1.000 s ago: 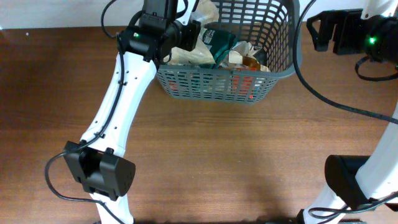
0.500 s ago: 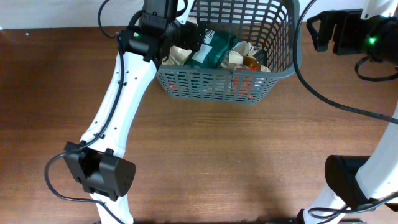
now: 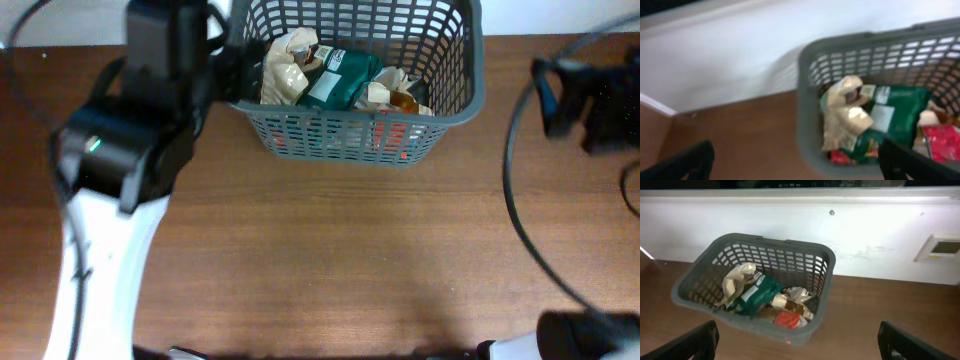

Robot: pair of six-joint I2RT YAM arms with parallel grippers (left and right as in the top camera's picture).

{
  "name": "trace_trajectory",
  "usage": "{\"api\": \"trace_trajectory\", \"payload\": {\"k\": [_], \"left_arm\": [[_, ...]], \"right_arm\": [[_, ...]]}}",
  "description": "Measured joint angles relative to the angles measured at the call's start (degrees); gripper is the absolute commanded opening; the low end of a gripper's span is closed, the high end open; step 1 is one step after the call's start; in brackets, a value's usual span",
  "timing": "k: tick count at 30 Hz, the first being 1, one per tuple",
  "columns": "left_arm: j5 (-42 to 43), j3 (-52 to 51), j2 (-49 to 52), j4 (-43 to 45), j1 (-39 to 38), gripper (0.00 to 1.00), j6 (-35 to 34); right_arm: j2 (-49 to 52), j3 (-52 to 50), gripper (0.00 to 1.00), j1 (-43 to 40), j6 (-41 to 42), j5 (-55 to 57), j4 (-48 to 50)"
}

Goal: Pack container

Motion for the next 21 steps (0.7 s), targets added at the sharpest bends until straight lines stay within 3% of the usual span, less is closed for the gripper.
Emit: {"api": "trace_trajectory", "payload": {"k": [3,12,21], "left_arm": [[-4.02,0.04,-2.78,-4.22,0.0,0.99,-2.97],[-7.3,0.02,-5.51,-5.11,0.0,0.99,-4.96],[-7.87,-0.02,-9.46,-9.2,0.0,0.99,-8.15]], "right_arm": [[-8.22,-10.93,0.99,0.0,0.02,2.05,0.52],[-28.63,-43.41,0.99,0.0,0.44,7.52,-0.02],[-48.33,-57.0,0.99,0.0,2.97,8.09,0.0]]}}
